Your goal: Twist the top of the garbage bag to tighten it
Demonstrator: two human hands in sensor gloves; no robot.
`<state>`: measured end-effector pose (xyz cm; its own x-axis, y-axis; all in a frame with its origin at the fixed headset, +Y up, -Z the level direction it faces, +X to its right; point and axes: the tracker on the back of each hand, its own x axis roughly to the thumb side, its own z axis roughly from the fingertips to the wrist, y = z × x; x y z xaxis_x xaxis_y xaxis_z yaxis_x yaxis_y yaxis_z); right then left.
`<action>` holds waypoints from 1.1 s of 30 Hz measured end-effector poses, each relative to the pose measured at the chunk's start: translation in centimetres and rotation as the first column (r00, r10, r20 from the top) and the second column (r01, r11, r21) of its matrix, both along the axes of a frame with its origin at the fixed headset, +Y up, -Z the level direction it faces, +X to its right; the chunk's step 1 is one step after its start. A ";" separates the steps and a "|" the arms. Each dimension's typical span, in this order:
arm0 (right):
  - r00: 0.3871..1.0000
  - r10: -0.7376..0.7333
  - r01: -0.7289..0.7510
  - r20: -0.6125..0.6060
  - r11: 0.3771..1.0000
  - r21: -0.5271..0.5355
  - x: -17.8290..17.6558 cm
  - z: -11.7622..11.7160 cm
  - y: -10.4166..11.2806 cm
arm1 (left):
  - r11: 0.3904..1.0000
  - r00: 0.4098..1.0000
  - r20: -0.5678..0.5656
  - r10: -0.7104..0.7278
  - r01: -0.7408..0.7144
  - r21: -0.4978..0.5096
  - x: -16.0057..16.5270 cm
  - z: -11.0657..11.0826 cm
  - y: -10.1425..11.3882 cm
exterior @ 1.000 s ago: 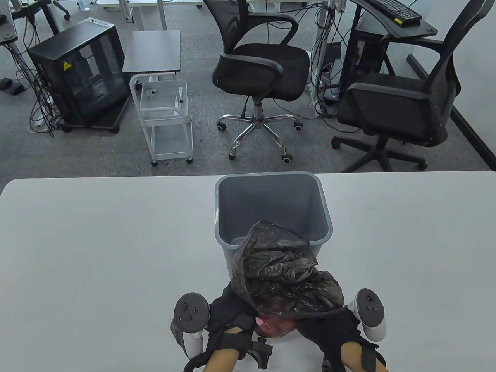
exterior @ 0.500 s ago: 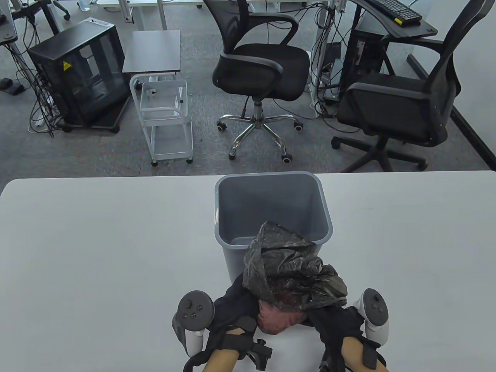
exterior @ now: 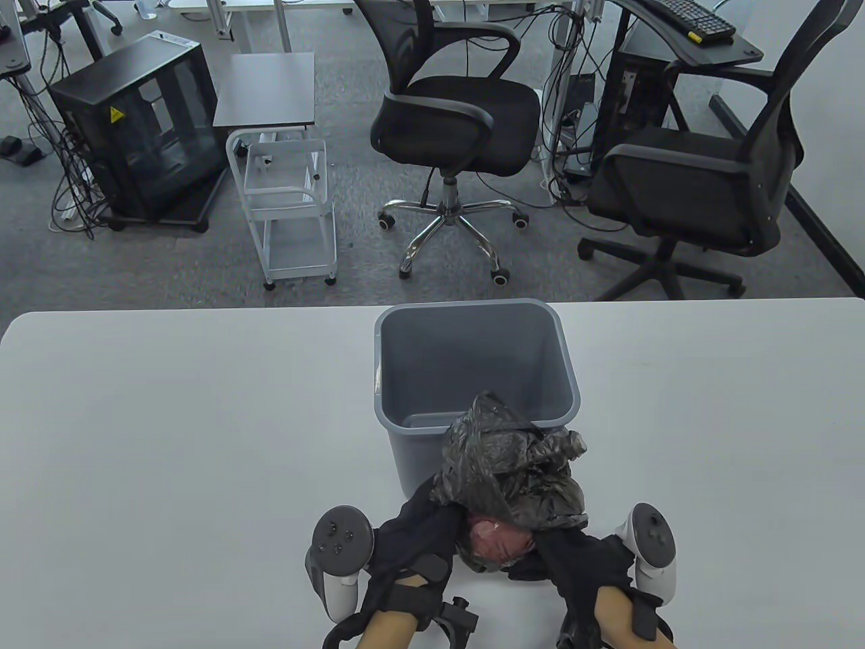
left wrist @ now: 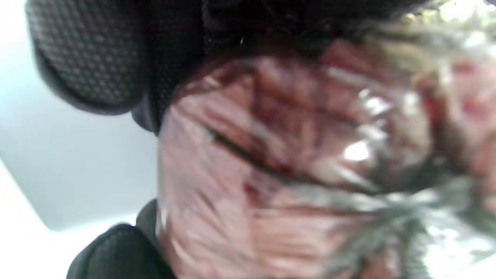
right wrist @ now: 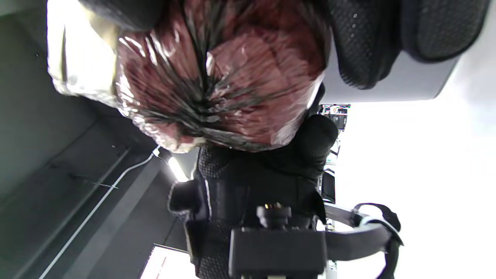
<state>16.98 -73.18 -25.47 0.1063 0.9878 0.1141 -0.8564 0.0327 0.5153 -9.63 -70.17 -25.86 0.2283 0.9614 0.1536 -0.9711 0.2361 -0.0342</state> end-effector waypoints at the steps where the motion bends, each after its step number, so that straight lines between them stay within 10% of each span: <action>1: 1.000 -0.003 0.003 -0.006 1.000 0.012 -0.1 0.0 0.1 | 0.999 0.999 -0.032 -0.029 0.029 0.013 -0.2 0.1 0.1; 6: 0.999 0.042 -0.038 -0.027 0.989 0.144 -0.3 0.1 1.2 | 1.000 0.999 -0.041 -0.023 0.023 -0.006 -0.3 0.0 -0.1; 13: 0.997 -0.045 0.043 0.062 0.999 0.033 0.6 -0.3 0.5 | 0.995 0.984 0.147 0.104 -0.102 -0.023 0.7 -0.2 -0.6; 27: 0.994 0.105 -0.095 -0.042 0.977 0.193 -0.6 0.3 1.5 | 0.998 0.998 -0.021 0.061 -0.061 -0.008 -0.2 0.0 -0.4; 33: 0.999 -0.030 0.029 0.026 0.999 0.018 0.4 -0.2 0.4 | 0.984 0.969 0.172 0.175 -0.168 -0.054 0.9 -0.3 -0.8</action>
<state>17.41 -72.80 -25.70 0.1323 0.9821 0.1344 -0.8685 0.0495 0.4933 -8.70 -70.94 -26.15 0.0326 0.9899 0.1383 -0.9750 0.0619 -0.2134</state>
